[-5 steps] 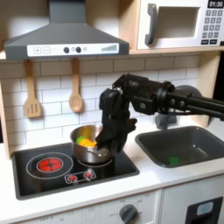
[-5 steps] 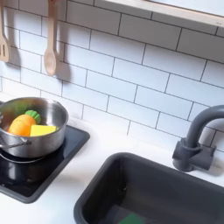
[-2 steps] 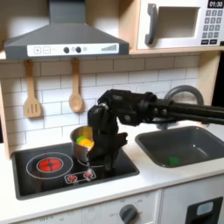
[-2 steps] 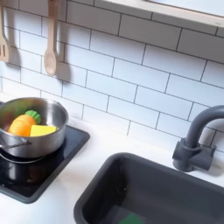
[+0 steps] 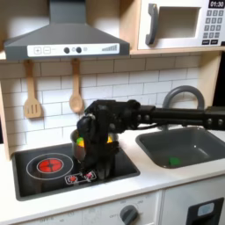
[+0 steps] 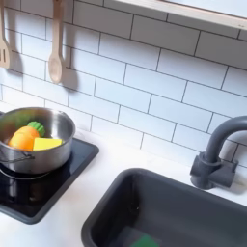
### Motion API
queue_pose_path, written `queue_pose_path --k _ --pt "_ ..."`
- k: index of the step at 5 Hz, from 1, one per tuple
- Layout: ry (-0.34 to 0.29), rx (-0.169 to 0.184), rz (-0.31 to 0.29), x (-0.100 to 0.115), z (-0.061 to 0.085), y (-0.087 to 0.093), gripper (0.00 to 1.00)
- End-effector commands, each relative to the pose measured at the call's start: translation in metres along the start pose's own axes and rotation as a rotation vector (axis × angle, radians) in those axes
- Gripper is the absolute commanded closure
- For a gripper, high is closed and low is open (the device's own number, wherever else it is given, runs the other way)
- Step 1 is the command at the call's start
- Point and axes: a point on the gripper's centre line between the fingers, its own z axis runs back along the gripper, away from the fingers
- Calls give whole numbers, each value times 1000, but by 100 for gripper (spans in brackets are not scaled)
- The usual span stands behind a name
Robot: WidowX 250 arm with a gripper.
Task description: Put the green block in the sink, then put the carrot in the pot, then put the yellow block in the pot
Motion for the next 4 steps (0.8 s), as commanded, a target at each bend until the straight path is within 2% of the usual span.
queue_pose_path --k 1,3,4 --pt "14 -3 1 10 -9 4 100" --pt "11 -5 5 20 -12 5 100" --pt "22 -3 7 19 -18 7 100"
